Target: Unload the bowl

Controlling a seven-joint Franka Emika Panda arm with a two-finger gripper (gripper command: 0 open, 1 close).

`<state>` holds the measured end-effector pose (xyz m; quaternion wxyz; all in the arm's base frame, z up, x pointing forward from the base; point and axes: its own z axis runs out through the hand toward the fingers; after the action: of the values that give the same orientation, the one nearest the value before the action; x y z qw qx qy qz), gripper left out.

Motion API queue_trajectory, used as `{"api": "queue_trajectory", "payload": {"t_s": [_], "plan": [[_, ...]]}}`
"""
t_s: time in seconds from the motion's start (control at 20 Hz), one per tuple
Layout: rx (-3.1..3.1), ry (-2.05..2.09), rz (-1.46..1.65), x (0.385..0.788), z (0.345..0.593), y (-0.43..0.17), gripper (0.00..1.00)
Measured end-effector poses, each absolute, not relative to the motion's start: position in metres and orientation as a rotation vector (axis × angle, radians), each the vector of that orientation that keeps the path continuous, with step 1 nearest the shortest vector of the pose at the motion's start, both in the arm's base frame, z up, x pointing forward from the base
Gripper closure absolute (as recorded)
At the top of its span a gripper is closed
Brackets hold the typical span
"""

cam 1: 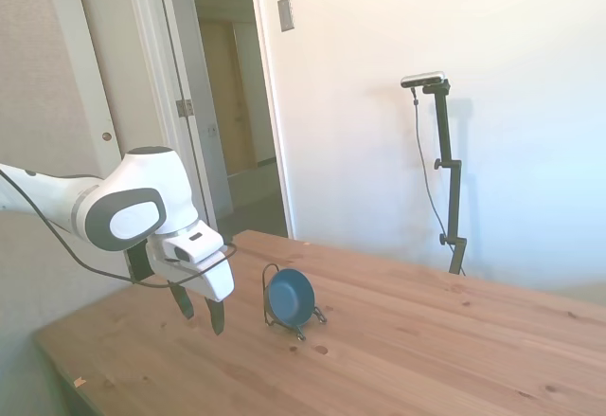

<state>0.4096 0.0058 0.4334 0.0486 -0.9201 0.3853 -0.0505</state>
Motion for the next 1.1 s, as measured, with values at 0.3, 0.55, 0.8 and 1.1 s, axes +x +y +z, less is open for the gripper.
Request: {"api": "queue_trajectory", "payload": {"t_s": [0.3,0.55,0.8,1.1], "plan": [[-2.822,1.202,-0.143,0.409,0.427,-0.007,0.0],[-2.831,1.19,-0.166,0.414,0.424,-0.011,0.0],[-2.832,1.124,-0.22,0.43,0.437,-0.033,0.0],[-2.846,1.043,-0.286,0.463,0.445,-0.059,0.0]]}}
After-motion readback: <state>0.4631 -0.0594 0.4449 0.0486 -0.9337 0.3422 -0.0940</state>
